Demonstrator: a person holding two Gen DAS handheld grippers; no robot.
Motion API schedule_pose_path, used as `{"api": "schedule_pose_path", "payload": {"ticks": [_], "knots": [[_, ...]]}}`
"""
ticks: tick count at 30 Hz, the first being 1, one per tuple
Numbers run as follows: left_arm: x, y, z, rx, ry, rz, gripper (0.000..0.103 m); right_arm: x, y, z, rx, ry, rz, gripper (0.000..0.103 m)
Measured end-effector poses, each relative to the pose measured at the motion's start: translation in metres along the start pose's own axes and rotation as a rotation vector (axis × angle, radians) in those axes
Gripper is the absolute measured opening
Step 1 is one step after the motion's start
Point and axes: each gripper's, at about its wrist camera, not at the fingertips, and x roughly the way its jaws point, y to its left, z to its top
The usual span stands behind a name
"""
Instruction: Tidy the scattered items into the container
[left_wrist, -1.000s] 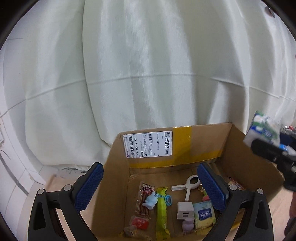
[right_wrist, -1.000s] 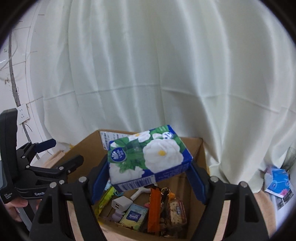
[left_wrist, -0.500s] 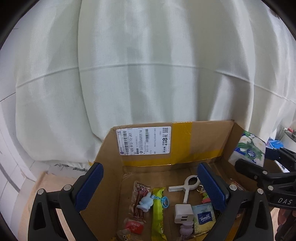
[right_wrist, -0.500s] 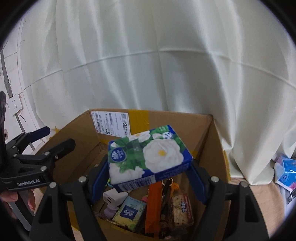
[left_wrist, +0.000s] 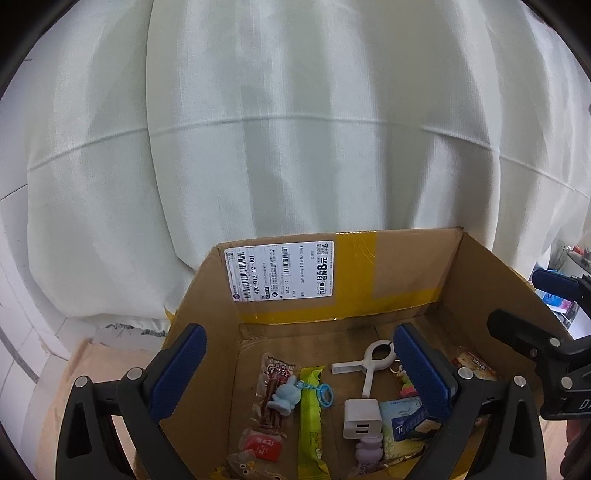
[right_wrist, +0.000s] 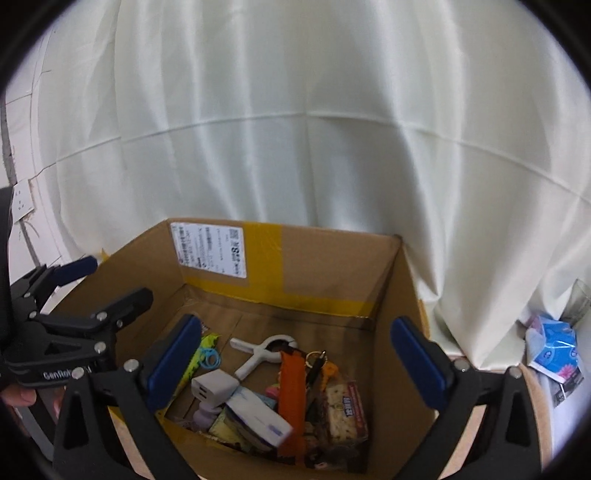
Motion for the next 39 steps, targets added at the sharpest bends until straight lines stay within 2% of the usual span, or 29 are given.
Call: {"api": "schedule_pose_path", "payload": {"ticks": [4,10,22,29,39], "knots": [[-0.003,0.0,-0.002,0.004,-0.008,0.02,0.102,0.004,0.005,0.005,-0.003,0.003,-0.01,0.103],[-0.024,0.004,-0.002,-0.009,-0.027,0.021,0.102,-0.017,0.005,0.008,0.002,-0.014,-0.004,0.103],[-0.124,0.002,-0.01,-0.01,-0.147,0.0,0.102,-0.115,0.034,0.006,-0.044,-0.132,-0.014,0.103],[-0.158,-0.003,-0.041,-0.008,-0.164,-0.031,0.102,-0.15,0.041,-0.024,-0.041,-0.167,-0.015,0.103],[-0.159,-0.007,-0.101,-0.043,-0.194,-0.047,0.102,-0.148,0.043,-0.081,-0.034,-0.178,-0.026,0.103]]}}
